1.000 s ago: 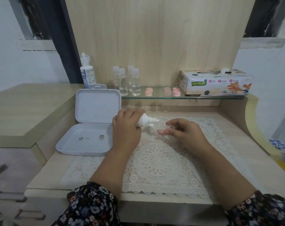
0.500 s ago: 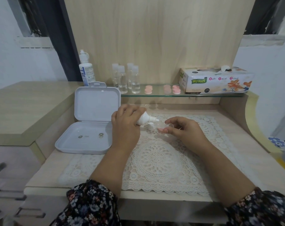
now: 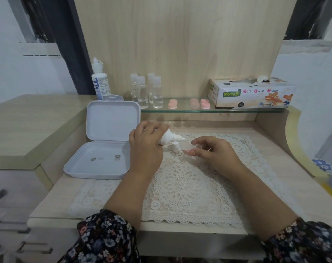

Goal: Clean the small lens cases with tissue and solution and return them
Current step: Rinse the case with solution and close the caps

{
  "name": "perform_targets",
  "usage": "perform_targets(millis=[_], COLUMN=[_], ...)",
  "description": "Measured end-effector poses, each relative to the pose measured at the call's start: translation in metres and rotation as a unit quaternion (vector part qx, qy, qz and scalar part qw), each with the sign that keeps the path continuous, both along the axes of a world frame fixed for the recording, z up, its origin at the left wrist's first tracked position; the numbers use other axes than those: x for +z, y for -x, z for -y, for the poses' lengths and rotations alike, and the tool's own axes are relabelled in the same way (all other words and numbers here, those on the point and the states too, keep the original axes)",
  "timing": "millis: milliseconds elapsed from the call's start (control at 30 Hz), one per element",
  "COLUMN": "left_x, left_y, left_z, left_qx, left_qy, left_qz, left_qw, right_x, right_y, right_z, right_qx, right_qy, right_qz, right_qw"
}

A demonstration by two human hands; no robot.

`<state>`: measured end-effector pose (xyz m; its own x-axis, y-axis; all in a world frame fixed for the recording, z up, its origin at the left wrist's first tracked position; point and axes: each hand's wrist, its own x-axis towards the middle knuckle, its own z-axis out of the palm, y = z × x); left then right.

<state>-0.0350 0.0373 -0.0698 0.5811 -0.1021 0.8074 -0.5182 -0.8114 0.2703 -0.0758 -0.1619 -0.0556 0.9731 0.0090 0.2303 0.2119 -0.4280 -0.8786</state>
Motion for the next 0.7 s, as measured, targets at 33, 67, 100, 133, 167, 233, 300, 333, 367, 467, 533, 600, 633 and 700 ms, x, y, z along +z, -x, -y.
perform_targets(millis=[33, 67, 100, 133, 167, 233, 300, 333, 367, 467, 533, 600, 633, 700], left_x=[-0.0002, -0.0003, -0.0006, -0.0008, -0.001, -0.0013, -0.0016, -0.0017, -0.0018, -0.0017, -0.0014, -0.001, -0.0009, -0.0009], left_y=[-0.0002, -0.0004, -0.0006, -0.0011, -0.0015, -0.0019, -0.002, -0.0021, -0.0022, -0.0021, -0.0017, -0.001, -0.0008, -0.0005], left_z=[-0.0001, -0.0001, -0.0001, -0.0002, -0.0004, -0.0006, -0.0005, -0.0005, -0.0005, -0.0008, -0.0007, -0.0003, -0.0002, -0.0001], left_qx=[0.0, 0.0, -0.001, -0.002, -0.003, -0.006, -0.01, -0.012, -0.015, -0.019, -0.02, -0.019, -0.017, -0.013], left_qy=[0.001, 0.003, 0.004, 0.005, 0.006, 0.007, 0.01, 0.012, 0.013, 0.018, 0.02, 0.018, 0.016, 0.011], left_qz=[0.001, 0.003, 0.004, 0.006, 0.006, 0.005, 0.005, 0.006, 0.006, 0.006, 0.005, 0.005, 0.005, 0.003], left_qw=[1.0, 1.0, 1.0, 1.0, 1.0, 1.0, 1.0, 1.0, 1.0, 1.0, 1.0, 1.0, 1.0, 1.0], right_x=[0.0002, 0.0003, 0.0005, 0.0006, 0.0009, 0.0013, 0.0014, 0.0013, 0.0013, 0.0005, 0.0003, 0.0003, 0.0001, -0.0004], right_y=[0.0004, 0.0007, 0.001, 0.0011, 0.0012, 0.0014, 0.0014, 0.0014, 0.0015, 0.0014, 0.0009, 0.0008, 0.0006, 0.0004], right_z=[0.0, 0.0001, 0.0002, 0.0001, 0.0001, -0.0003, -0.0002, -0.0001, -0.0001, 0.0002, 0.0005, 0.0006, 0.0007, 0.0009], right_qx=[0.001, 0.0, 0.0, 0.0, 0.001, 0.002, 0.003, 0.003, 0.003, 0.002, 0.004, 0.005, 0.005, 0.004], right_qy=[0.0, 0.0, 0.0, 0.001, 0.003, 0.005, 0.008, 0.01, 0.01, 0.01, 0.007, 0.006, 0.006, 0.005], right_qz=[0.0, 0.0, 0.0, 0.002, 0.002, 0.002, 0.003, 0.004, 0.004, 0.004, 0.002, -0.001, -0.001, 0.0], right_qw=[1.0, 1.0, 1.0, 1.0, 1.0, 1.0, 1.0, 1.0, 1.0, 1.0, 1.0, 1.0, 1.0, 1.0])
